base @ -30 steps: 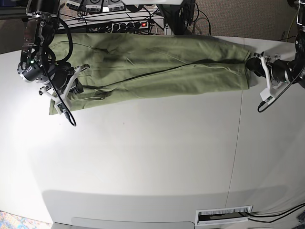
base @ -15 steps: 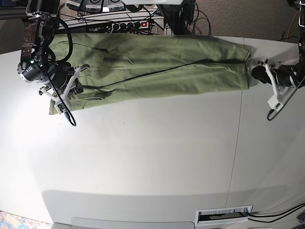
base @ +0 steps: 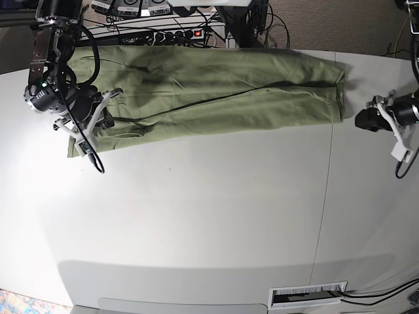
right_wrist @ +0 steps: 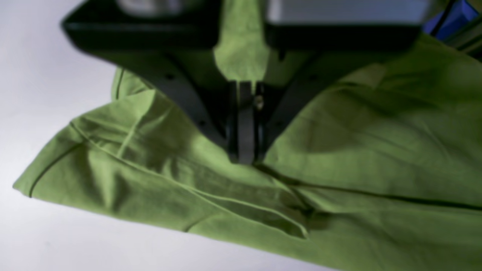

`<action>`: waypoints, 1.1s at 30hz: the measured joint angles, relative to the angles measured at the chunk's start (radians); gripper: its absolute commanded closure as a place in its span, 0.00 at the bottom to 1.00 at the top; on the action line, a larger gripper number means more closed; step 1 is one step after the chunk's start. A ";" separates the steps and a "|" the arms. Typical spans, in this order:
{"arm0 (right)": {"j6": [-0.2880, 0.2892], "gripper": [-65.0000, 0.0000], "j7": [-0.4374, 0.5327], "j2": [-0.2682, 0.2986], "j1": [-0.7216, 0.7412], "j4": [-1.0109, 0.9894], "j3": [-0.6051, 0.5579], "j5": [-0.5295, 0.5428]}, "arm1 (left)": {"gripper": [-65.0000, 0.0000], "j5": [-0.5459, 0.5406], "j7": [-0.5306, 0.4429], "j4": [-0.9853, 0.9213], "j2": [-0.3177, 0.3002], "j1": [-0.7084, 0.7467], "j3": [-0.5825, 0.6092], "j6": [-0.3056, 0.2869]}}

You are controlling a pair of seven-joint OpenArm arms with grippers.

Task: Fold the T-shirt properly
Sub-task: 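Lower the left gripper and grasp the folded shirt end again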

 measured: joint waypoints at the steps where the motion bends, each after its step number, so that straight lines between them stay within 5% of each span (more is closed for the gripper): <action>1: 0.000 1.00 0.000 0.000 0.000 0.000 0.000 -0.006 | 0.71 0.001 -0.008 0.000 0.016 0.004 0.000 0.000; 7: 0.000 1.00 0.001 0.000 -0.016 0.000 0.000 -0.022 | 0.71 0.038 -0.011 0.000 0.082 0.033 0.000 -0.004; 22: 0.000 1.00 0.001 0.000 -0.032 0.000 0.000 -0.025 | 0.71 0.072 -0.045 0.000 0.088 0.105 -0.004 -0.004; 33: 0.000 1.00 0.001 0.000 -0.032 0.000 0.000 -0.025 | 0.71 0.072 -0.053 0.000 0.166 0.105 -0.006 -0.008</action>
